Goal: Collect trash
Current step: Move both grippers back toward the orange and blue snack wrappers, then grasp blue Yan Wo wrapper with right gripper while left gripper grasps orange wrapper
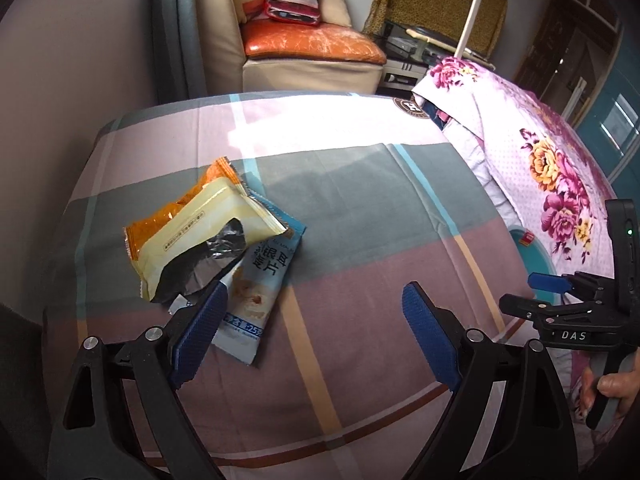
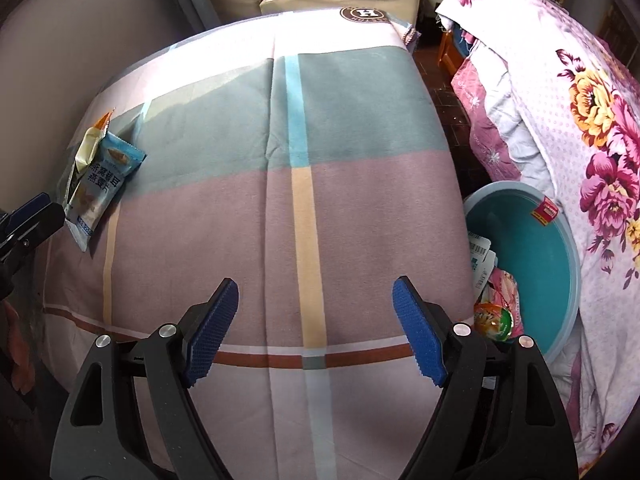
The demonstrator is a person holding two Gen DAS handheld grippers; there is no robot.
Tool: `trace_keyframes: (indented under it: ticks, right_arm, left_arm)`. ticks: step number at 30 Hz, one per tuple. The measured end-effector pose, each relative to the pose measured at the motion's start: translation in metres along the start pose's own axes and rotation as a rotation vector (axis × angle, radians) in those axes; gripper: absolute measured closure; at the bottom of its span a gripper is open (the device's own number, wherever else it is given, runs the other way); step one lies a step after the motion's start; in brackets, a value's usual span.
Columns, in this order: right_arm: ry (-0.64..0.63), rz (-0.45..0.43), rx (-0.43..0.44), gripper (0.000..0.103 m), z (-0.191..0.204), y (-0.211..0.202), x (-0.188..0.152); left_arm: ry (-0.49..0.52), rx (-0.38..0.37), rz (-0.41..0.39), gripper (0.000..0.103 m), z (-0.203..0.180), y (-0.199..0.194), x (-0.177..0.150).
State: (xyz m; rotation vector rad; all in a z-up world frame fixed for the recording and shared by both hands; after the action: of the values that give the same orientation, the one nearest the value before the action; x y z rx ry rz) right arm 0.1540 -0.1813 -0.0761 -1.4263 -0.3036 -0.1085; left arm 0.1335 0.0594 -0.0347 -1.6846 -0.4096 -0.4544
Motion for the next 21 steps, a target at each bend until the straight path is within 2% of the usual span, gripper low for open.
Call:
trace_keyframes:
  ticks: [6, 10, 14, 21]
  right_arm:
    - [-0.108, 0.028, 0.041, 0.027, 0.083, 0.013, 0.021]
    - [-0.151, 0.044, 0.072, 0.027, 0.130, 0.022, 0.037]
    - [-0.146, 0.063, 0.116, 0.027, 0.166, 0.033, 0.056]
    - [-0.114, 0.102, 0.173, 0.027, 0.204, 0.055, 0.080]
  left_arm:
    - [-0.078, 0.094, -0.011, 0.014, 0.079, -0.007, -0.005]
    - [-0.111, 0.123, 0.010, 0.014, 0.118, -0.003, -0.011]
    - [-0.088, 0.136, 0.026, 0.014, 0.137, 0.004, -0.015]
    - [-0.066, 0.140, 0.045, 0.014, 0.155, 0.013, -0.021]
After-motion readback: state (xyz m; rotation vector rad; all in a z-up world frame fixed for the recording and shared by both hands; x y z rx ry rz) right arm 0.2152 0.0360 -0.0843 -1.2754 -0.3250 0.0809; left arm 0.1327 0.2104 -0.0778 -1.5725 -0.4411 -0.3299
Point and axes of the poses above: each gripper's, at about its wrist camera, not at the fingertips, and y roughly the way its jaws point, z to its left, x to its top, the point moved 4 cm from there along y, roughly the way its jaws point, and after that the axes turned 2 degrees about z, right-handed, at the moved point
